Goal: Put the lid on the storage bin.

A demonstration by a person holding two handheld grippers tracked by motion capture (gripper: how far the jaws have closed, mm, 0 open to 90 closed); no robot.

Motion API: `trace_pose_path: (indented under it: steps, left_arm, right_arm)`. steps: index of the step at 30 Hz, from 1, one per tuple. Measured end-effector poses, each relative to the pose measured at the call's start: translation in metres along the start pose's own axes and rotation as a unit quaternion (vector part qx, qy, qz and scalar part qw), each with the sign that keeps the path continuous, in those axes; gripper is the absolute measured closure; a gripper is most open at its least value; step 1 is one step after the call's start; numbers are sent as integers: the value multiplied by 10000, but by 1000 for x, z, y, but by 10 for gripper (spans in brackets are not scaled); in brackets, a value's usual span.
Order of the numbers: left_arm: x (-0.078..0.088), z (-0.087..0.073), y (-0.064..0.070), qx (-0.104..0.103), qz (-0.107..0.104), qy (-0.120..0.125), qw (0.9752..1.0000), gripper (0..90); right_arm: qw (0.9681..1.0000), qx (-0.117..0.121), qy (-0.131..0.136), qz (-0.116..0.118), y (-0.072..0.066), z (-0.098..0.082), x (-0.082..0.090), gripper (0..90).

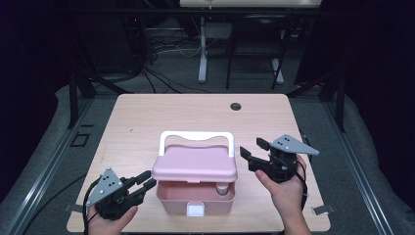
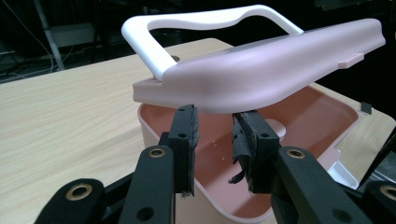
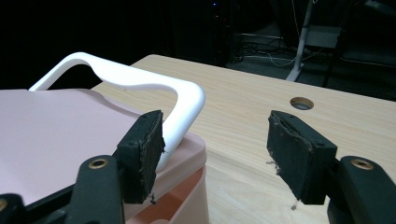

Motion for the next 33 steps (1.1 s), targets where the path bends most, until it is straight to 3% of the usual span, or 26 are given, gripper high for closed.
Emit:
trace_pose_path:
  steps: [10, 33]
  left_arm:
    - [2, -10, 3, -123, 31, -67, 9999, 687]
    - [0, -29, 6, -46, -28, -141, 9999, 690]
  right_arm:
    - [10000, -2, -18, 17, -1, -1, 0, 362]
    - [9999, -94, -22, 96, 1, -4, -2, 374]
Point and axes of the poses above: each handheld gripper's, and its own axes: x roughly backward along the jaws, z roughly out of its top, y roughly to its right, the point moved 4 cm from there along -x, roughly forward along the jaws, and after that the axes turned 5 degrees about -z, right-handed, at the moved point
